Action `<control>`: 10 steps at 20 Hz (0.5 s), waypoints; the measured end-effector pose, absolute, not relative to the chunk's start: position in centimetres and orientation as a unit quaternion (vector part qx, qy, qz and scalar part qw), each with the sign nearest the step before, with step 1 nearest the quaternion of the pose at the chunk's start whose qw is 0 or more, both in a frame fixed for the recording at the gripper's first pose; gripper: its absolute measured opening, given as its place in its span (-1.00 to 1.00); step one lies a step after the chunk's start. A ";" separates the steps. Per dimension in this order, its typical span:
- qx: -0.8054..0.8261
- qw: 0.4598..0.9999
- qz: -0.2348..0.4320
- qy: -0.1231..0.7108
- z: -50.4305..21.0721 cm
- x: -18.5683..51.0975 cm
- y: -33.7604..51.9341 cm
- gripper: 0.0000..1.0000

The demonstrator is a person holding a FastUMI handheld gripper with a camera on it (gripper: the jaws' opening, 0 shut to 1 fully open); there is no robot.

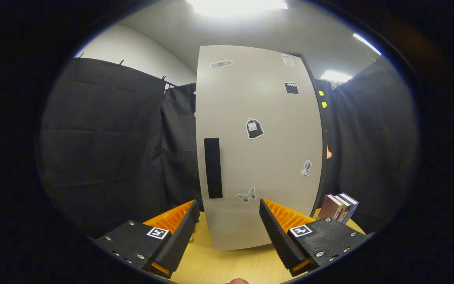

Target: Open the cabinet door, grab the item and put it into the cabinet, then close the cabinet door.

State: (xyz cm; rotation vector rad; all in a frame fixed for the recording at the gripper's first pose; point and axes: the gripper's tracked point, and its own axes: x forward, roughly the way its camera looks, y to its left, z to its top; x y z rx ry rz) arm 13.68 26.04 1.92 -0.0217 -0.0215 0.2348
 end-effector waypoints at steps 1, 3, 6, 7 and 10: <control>-0.008 0.993 0.115 -0.012 1.9 13.7 25.9 0.90; -0.005 0.994 0.108 -0.011 1.9 13.6 25.8 0.90; -0.001 0.995 0.098 -0.011 1.9 13.5 25.6 0.91; -0.001 0.995 0.097 -0.011 1.9 13.5 25.6 0.91; -0.005 0.995 0.095 -0.013 1.8 13.6 25.5 0.90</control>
